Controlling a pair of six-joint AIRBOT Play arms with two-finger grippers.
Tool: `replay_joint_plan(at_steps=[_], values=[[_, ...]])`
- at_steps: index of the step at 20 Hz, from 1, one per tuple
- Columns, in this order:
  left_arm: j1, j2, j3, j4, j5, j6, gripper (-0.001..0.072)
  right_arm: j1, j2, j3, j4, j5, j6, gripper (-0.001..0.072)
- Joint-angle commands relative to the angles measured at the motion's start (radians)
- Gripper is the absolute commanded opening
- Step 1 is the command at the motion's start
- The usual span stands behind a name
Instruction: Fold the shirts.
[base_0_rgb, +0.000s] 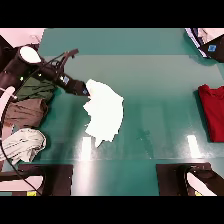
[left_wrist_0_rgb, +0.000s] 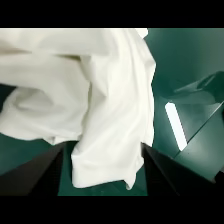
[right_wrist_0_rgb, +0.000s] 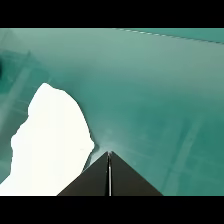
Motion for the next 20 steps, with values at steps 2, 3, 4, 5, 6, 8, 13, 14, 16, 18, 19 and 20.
replay_joint_plan(at_steps=[2,3,4,5,6,8,13,14,16,18,19,20], values=[[0.027,0.09,-0.301,-0.022,0.065,0.013,0.055,0.0,-0.015,0.002,-0.004,0.005,-0.012,0.0019],[0.027,0.107,-0.387,-0.032,0.097,0.026,0.055,0.0,-0.026,0.002,-0.003,0.007,-0.012,0.0019],[0.027,0.115,-0.457,-0.04,0.125,0.027,0.055,0.001,-0.039,0.002,0.001,0.01,-0.012,0.0019],[0.027,0.118,-0.518,-0.068,0.16,0.049,0.055,0.001,-0.053,0.002,0.006,0.014,-0.011,0.0019],[0.027,0.118,-0.564,-0.102,0.195,0.079,0.0551,0.001,-0.068,0.002,0.007,0.018,-0.011,0.0019],[0.027,0.118,-0.622,-0.137,0.261,0.113,0.055,0.001,-0.093,0.002,0.009,0.025,-0.011,0.0019],[0.027,0.117,-0.674,-0.204,0.303,0.15,0.0548,0.001,-0.122,0.002,0.008,0.03,-0.011,0.0019],[0.027,0.117,-0.684,-0.212,0.303,0.154,0.0548,0.001,-0.124,0.002,0.008,0.03,-0.011,0.0019],[0.027,0.117,-0.703,-0.216,0.314,0.155,0.0547,0.001,-0.123,0.002,0.008,0.03,-0.011,0.0019],[0.025,0.117,-0.726,-0.251,0.319,0.164,0.0365,0.001,-0.123,0.002,0.008,0.03,-0.011,0.0019],[0.012,0.117,-0.734,-0.259,0.327,0.182,0.0364,0.001,-0.123,0.002,0.007,0.03,-0.011,0.0019],[-0.007,0.117,-0.736,-0.257,0.331,0.182,0.0363,0.001,-0.123,0.002,0.007,0.03,-0.011,0.0019]])
